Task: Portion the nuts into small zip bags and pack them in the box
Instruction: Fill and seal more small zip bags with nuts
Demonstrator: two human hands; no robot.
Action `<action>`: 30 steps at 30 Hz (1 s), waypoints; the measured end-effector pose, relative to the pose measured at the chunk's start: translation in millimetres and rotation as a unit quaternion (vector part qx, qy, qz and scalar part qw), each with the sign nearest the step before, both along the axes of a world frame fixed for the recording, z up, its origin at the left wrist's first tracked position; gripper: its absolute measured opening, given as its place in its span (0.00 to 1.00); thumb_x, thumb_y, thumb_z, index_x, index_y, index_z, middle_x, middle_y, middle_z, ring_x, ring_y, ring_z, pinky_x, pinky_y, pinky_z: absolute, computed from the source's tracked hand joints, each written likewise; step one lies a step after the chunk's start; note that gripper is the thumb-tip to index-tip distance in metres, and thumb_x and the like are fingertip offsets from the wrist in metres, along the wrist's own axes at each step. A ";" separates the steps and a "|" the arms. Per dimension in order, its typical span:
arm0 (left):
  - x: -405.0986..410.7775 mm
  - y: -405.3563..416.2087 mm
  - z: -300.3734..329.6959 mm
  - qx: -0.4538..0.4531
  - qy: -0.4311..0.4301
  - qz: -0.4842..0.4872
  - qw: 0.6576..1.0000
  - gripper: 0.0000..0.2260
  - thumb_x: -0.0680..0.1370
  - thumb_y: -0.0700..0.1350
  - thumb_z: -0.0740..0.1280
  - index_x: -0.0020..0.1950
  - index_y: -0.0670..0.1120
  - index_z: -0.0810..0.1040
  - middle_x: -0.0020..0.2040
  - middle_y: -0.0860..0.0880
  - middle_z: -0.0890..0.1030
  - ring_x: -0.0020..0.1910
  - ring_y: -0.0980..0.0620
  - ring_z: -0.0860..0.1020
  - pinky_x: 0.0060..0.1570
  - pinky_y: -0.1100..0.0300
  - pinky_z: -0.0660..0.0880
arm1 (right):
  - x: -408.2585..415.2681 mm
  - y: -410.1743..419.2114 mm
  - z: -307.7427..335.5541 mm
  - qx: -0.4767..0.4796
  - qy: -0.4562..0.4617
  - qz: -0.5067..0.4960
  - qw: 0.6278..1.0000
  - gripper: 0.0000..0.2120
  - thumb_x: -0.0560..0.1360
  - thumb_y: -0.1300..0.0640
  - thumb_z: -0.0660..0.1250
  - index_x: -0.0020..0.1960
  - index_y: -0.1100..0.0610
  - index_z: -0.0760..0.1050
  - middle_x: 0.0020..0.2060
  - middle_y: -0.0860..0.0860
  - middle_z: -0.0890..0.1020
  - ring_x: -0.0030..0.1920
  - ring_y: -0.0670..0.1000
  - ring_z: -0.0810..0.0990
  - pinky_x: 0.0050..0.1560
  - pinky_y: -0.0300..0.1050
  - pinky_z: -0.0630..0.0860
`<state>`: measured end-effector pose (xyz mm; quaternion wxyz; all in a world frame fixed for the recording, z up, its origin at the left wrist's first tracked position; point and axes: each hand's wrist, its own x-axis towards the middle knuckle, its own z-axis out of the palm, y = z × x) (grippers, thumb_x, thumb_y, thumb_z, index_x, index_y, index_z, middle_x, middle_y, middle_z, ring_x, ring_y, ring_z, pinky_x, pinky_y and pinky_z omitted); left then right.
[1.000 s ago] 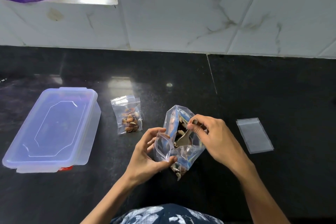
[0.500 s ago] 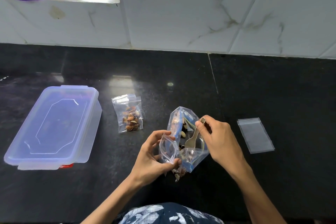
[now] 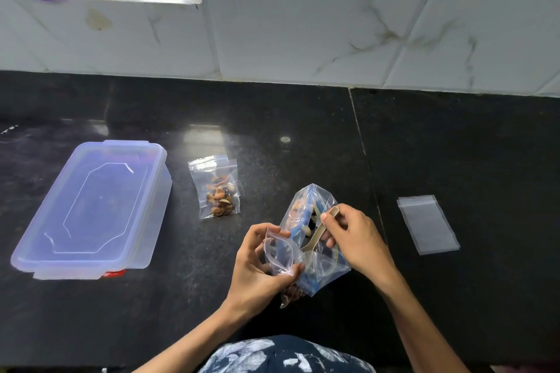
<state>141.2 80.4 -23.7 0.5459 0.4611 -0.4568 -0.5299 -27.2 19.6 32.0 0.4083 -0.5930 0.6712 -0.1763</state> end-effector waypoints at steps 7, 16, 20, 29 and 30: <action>-2.6 1.9 -1.4 -0.022 0.008 0.038 0.999 0.23 0.65 0.32 0.77 0.54 0.42 0.70 0.54 0.49 0.79 0.50 0.52 0.82 0.47 0.63 0.79 | 0.7 0.4 -8.4 0.034 -0.038 -0.043 0.998 0.07 0.80 0.51 0.59 0.51 0.53 0.73 0.37 0.49 0.82 0.36 0.44 0.80 0.42 0.41 0.78; -11.2 -6.1 -1.4 -0.015 0.052 0.049 0.997 0.23 0.64 0.37 0.77 0.54 0.41 0.69 0.56 0.50 0.79 0.54 0.48 0.81 0.50 0.57 0.80 | -0.2 -26.4 -2.5 -0.003 -0.023 -0.012 1.000 0.10 0.81 0.51 0.57 0.55 0.55 0.73 0.40 0.50 0.80 0.39 0.44 0.79 0.45 0.44 0.77; -16.1 -8.1 -3.6 -0.005 0.047 0.048 0.998 0.23 0.64 0.37 0.77 0.53 0.41 0.69 0.57 0.51 0.78 0.55 0.48 0.80 0.50 0.58 0.79 | -1.1 -43.8 2.1 -0.021 -0.006 0.039 0.999 0.09 0.82 0.51 0.56 0.54 0.54 0.73 0.40 0.49 0.79 0.41 0.46 0.78 0.50 0.49 0.77; -13.7 -5.9 1.0 -0.011 0.014 0.045 0.999 0.25 0.62 0.39 0.79 0.54 0.42 0.71 0.58 0.49 0.78 0.59 0.46 0.78 0.51 0.59 0.78 | -2.8 -45.8 0.5 0.008 0.037 0.163 0.986 0.06 0.81 0.52 0.57 0.49 0.48 0.72 0.41 0.49 0.80 0.42 0.50 0.80 0.46 0.51 0.78; -13.8 -5.8 1.8 -0.010 0.014 0.044 0.999 0.25 0.62 0.39 0.79 0.54 0.42 0.71 0.58 0.49 0.78 0.59 0.47 0.78 0.51 0.60 0.78 | -4.2 -46.1 -0.5 0.009 0.037 0.156 0.987 0.05 0.81 0.52 0.57 0.49 0.48 0.71 0.40 0.48 0.80 0.40 0.48 0.79 0.45 0.50 0.77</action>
